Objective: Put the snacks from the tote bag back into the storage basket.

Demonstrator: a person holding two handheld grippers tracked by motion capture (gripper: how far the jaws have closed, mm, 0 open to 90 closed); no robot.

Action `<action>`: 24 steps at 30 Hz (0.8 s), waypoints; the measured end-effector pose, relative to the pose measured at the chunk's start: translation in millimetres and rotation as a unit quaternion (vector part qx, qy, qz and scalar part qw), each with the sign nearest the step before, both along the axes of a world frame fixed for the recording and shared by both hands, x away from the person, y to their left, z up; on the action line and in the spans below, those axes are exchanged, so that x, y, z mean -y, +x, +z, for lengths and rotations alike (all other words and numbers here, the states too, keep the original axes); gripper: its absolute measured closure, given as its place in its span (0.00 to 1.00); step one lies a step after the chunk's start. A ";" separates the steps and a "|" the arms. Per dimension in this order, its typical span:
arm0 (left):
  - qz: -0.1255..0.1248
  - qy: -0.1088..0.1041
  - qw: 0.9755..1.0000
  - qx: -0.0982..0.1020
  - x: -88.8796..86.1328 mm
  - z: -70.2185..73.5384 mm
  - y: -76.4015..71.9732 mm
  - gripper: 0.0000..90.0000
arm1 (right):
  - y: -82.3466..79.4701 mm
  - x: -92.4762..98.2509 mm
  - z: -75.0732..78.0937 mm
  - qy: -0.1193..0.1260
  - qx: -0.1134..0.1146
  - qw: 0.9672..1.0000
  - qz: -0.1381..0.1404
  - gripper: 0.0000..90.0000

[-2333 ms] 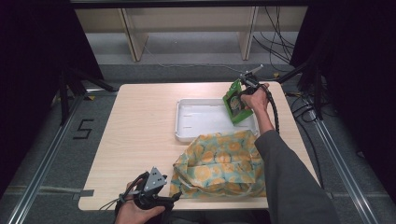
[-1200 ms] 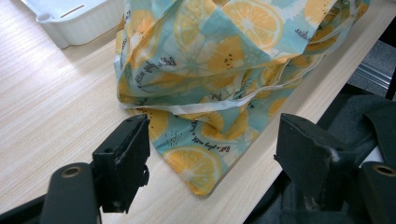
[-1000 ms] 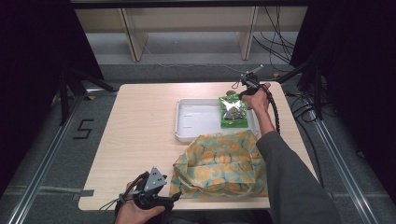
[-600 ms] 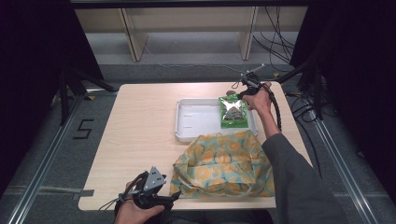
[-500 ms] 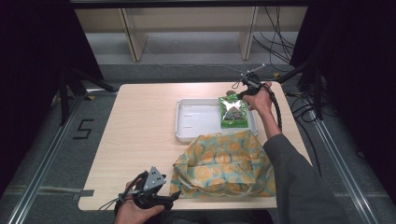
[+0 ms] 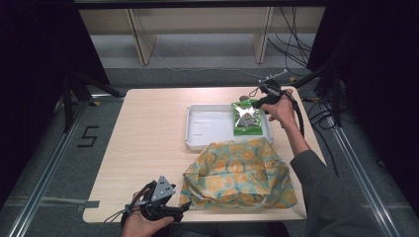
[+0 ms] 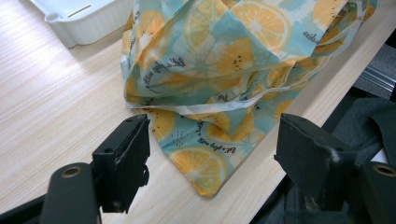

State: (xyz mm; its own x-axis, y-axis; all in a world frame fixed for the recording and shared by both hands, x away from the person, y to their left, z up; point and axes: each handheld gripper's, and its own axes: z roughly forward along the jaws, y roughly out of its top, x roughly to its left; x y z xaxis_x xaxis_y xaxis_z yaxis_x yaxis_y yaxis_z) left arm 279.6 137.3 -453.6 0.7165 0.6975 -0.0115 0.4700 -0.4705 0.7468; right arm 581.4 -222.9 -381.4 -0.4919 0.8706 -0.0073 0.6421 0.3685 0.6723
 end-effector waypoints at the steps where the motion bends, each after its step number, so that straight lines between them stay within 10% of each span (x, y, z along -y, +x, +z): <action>1: 0.000 0.000 1.000 0.000 0.0 0.0 0.0 0.29 | 0.0 0.0 0.0 0.000 0.000 1.000 0.000 0.61; 24: 0.014 -0.016 1.000 -0.003 -0.3 -1.2 1.5 0.28 | -67.4 25.6 6.0 0.043 0.001 0.998 0.042 0.57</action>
